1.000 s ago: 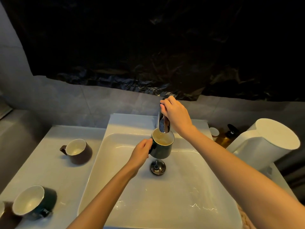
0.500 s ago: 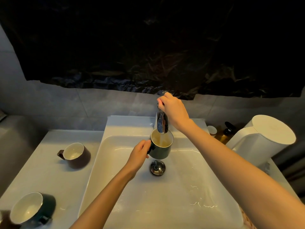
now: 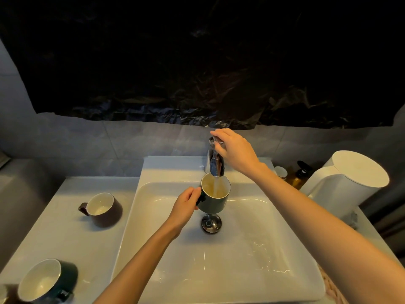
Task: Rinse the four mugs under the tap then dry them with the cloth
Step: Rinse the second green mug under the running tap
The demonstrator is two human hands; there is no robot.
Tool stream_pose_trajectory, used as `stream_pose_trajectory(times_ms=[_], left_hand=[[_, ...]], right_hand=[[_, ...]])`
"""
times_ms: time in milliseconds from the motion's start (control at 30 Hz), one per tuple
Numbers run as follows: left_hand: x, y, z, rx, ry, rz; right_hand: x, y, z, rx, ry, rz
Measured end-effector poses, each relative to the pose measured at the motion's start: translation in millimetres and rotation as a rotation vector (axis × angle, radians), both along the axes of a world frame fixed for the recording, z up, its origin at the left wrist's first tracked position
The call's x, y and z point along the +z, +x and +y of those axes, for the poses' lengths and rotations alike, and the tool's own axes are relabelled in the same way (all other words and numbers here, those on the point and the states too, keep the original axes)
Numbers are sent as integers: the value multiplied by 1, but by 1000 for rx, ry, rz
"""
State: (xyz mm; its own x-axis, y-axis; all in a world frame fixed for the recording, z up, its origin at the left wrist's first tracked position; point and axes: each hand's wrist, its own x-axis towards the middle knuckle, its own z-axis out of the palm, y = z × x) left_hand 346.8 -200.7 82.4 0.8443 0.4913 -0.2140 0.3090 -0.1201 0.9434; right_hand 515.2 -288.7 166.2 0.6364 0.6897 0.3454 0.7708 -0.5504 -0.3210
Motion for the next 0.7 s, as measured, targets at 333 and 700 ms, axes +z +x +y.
stream_pose_trajectory(times_ms=[333, 700], left_hand=[[-3, 0, 8, -24, -95, 42], [7, 0, 19, -120, 176, -17]], right_hand=[[-9, -22, -32, -47, 95, -26], [-59, -96, -77, 234, -165, 140]])
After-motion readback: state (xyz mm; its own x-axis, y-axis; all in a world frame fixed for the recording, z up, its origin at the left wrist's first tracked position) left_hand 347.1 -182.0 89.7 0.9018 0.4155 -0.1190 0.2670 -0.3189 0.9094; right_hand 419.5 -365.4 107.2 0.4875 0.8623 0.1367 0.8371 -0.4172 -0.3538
